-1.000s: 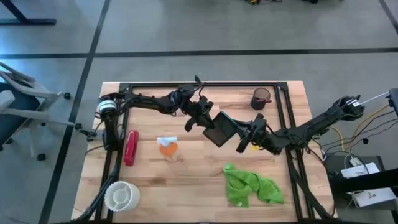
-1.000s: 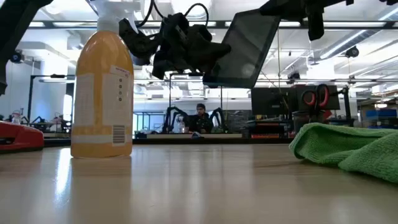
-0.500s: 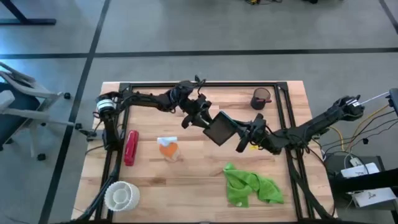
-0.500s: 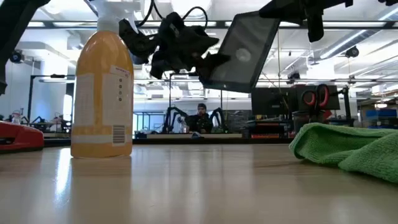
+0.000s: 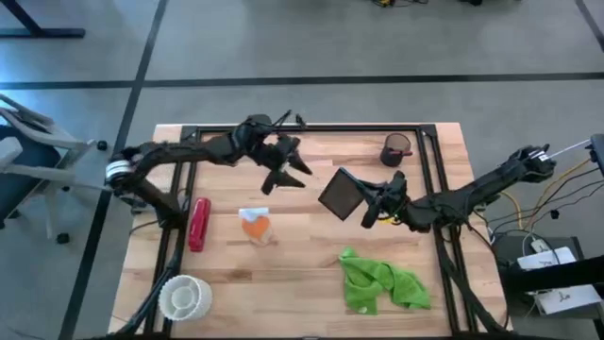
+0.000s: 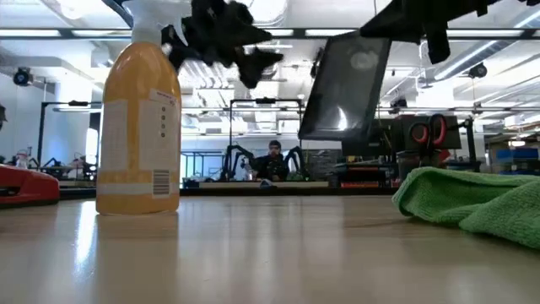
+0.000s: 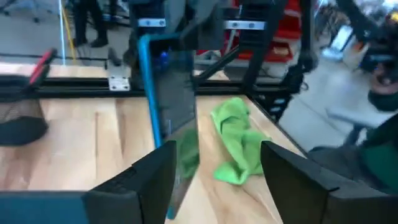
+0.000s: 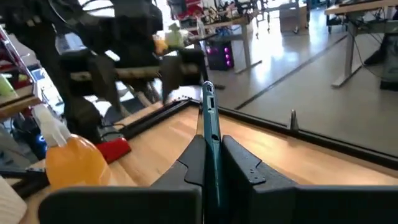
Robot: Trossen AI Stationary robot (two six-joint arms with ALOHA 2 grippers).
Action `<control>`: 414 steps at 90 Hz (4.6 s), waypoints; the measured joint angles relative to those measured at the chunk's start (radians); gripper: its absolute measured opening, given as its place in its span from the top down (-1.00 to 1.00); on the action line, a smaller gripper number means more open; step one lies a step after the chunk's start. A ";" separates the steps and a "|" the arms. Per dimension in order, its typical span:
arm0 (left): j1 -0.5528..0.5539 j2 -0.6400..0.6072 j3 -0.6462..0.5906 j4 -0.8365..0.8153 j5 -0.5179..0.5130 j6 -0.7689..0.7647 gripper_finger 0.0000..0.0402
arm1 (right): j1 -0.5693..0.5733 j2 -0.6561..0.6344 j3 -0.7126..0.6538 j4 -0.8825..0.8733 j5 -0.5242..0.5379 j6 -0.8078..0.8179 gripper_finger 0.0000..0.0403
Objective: Apply microfiber cloth
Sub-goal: Spray the front screen of the blue cellphone with the yellow spray bottle
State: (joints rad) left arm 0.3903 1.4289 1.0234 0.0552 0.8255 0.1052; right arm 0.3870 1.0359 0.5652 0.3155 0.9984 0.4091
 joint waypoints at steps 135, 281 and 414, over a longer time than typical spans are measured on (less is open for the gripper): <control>-0.115 -0.597 -0.495 -0.403 -0.169 -0.216 0.30 | -0.185 0.015 0.001 -0.020 -0.217 -0.182 0.96; -0.594 0.213 -0.348 0.459 -0.555 -0.222 0.08 | -0.229 -0.195 0.002 -0.339 -0.306 -0.196 0.96; -0.974 0.464 -0.217 0.631 -0.922 -0.405 0.26 | -0.229 -0.209 0.002 -0.529 -0.423 -0.068 0.96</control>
State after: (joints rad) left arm -0.5840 1.8928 0.8062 0.6866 -0.0966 -0.2997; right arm 0.1585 0.8268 0.5667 -0.2139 0.5755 0.3408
